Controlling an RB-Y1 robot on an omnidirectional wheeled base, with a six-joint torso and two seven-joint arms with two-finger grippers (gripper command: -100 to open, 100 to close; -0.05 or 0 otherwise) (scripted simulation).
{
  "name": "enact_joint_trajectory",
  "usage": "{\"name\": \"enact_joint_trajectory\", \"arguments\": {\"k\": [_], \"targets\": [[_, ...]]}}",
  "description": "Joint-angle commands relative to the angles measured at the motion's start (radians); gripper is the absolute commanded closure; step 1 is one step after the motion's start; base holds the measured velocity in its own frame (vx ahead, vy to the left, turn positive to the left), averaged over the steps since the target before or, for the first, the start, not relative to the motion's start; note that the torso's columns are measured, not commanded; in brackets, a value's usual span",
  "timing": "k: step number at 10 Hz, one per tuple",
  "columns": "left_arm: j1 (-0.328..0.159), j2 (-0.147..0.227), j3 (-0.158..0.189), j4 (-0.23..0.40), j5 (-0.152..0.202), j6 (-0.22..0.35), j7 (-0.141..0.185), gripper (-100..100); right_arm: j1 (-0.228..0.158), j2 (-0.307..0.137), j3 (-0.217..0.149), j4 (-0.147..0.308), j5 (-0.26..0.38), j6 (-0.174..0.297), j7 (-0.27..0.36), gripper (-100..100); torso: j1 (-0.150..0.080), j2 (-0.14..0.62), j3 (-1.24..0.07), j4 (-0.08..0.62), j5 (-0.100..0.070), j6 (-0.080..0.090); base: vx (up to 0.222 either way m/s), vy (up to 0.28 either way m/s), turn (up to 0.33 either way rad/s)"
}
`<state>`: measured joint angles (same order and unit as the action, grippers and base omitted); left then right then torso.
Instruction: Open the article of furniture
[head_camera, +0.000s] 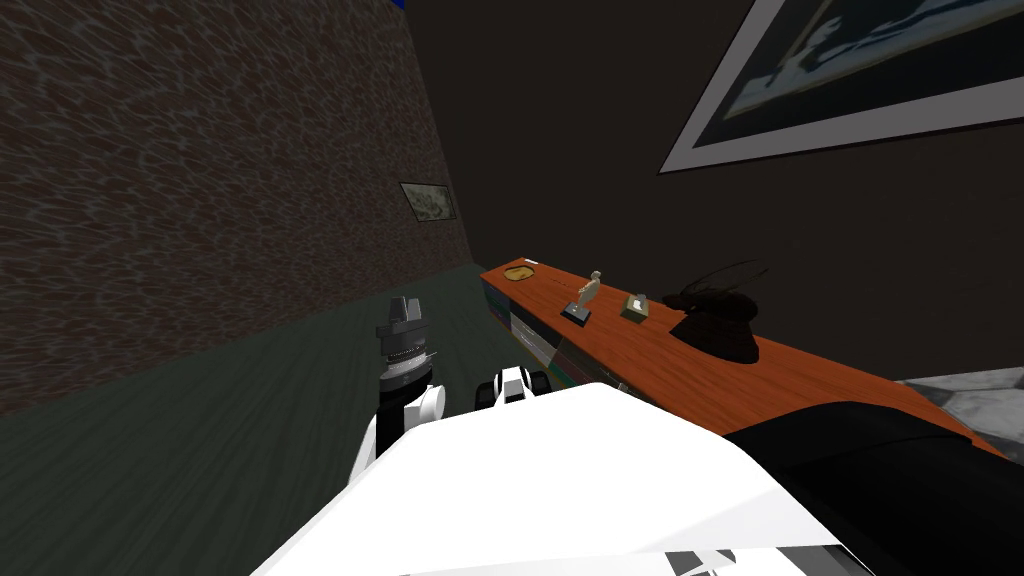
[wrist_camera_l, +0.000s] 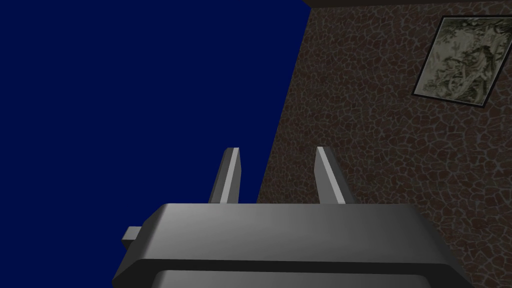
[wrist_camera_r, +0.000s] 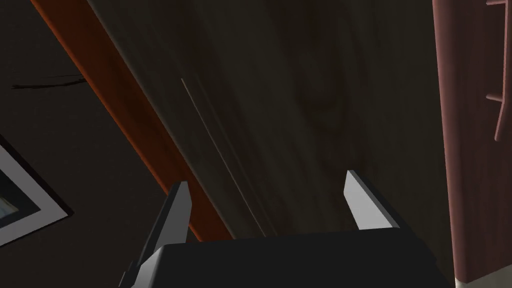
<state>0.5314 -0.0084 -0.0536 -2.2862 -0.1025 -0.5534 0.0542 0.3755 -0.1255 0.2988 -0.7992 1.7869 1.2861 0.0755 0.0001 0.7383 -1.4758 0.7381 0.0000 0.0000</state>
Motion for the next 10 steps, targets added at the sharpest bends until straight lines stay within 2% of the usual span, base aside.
{"name": "enact_joint_trajectory", "arguments": {"k": [1, 3, 4, 6, 7, 8, 9, 10], "targets": [[0.000, 0.000, 0.000, 0.000, 0.000, 0.000, 0.000, 0, -0.014, 0.003, 0.012, 0.054, 0.067, 0.063, 0.006, -100, 0.000, 0.000, 0.000, 0.000, 0.000, 0.000, 0.020, -0.006, 0.011], [0.000, 0.000, 0.000, 0.000, 0.000, 0.000, 0.000, 0, -0.022, 0.002, 0.021, 0.086, 0.109, 0.101, 0.011, -100, 0.000, 0.000, 0.000, 0.000, 0.000, 0.000, 0.016, -0.004, 0.003], [0.000, 0.000, 0.000, 0.000, 0.000, 0.000, 0.000, 0, -0.023, 0.004, 0.018, 0.080, 0.094, 0.086, 0.008, -100, 0.000, 0.000, 0.000, 0.000, 0.000, 0.000, 0.007, -0.003, 0.001], [0.000, 0.000, 0.000, 0.000, 0.000, 0.000, 0.000, 0, -0.004, -0.016, 0.013, 0.035, 0.090, 0.070, 0.024, -100, -0.002, -0.001, -0.001, 0.000, 0.000, 0.000, 0.046, -0.045, 0.001], [0.000, 0.000, 0.000, 0.000, 0.000, 0.000, 0.000, 0, -0.008, -0.006, 0.016, 0.054, 0.093, 0.079, 0.016, -100, -0.005, -0.004, -0.001, 0.000, 0.000, -0.001, 0.016, -0.005, -0.015], [0.000, 0.000, 0.000, 0.000, 0.000, 0.000, 0.000, 0, -0.024, 0.004, 0.018, 0.083, 0.097, 0.092, 0.007, 100, -0.006, -0.004, -0.001, 0.000, 0.000, -0.002, -0.040, 0.034, 0.005], [0.000, 0.000, 0.000, 0.000, 0.000, 0.000, 0.000, 0, -0.014, 0.000, 0.018, 0.068, 0.095, 0.086, 0.013, 100, -0.003, 0.000, 0.001, 0.000, -0.001, -0.001, -0.024, 0.026, 0.006], [0.000, 0.000, 0.000, 0.000, 0.000, 0.000, 0.000, 0, 0.004, -0.008, 0.019, 0.042, 0.096, 0.078, 0.019, -100, 0.000, 0.001, 0.000, 0.001, 0.003, 0.000, -0.007, 0.012, 0.001]]}}
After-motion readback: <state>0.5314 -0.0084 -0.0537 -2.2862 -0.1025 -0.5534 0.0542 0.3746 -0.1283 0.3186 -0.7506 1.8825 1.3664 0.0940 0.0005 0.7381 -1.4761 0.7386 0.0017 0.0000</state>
